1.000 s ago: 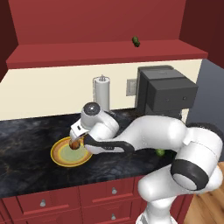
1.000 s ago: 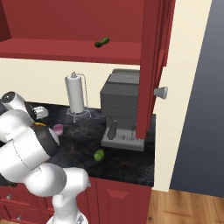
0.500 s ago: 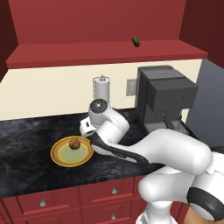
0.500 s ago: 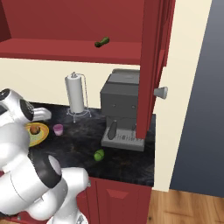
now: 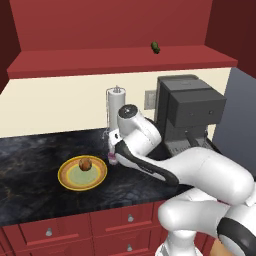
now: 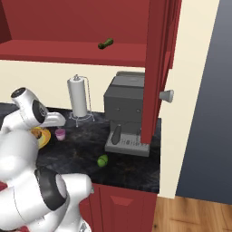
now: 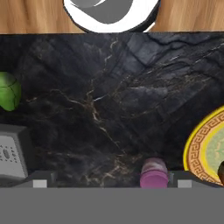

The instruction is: Pick the avocado and bread from the counter and place them on the plate. Then pick the jam from the cabinet and place it next to the plate. Lastly close the cabinet door.

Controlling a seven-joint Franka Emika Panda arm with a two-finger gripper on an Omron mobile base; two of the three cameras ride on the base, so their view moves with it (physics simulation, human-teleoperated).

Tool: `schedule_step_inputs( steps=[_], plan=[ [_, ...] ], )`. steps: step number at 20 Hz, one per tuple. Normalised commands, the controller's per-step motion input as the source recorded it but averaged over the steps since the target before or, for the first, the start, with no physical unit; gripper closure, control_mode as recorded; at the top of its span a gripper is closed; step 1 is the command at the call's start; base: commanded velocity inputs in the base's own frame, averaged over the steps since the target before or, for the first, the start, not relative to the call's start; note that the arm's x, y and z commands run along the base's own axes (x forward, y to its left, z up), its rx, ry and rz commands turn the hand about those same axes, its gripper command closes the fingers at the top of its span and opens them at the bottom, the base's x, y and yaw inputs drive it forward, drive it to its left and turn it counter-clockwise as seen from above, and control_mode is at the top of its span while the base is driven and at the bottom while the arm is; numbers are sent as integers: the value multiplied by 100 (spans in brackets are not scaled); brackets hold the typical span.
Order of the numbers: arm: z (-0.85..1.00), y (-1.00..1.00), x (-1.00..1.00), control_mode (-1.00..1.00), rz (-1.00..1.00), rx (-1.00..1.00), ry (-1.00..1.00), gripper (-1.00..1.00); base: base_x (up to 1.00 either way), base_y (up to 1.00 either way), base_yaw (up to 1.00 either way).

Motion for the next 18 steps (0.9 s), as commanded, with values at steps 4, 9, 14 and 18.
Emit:
schedule_step_inputs(
  steps=[4, 9, 14, 18],
  plan=[
    [-1, -60, -23, -100, -1, 0, 0, -100, 0, 0, 0],
    [-7, -56, -28, -100, 0, -1, 0, -100, 0, 0, 0],
    [-10, -57, -21, -100, 0, 0, 0, -100, 0, 0, 0],
    [-13, -53, -8, -100, 0, 0, 0, -100, 0, 0, 0]
  ],
)
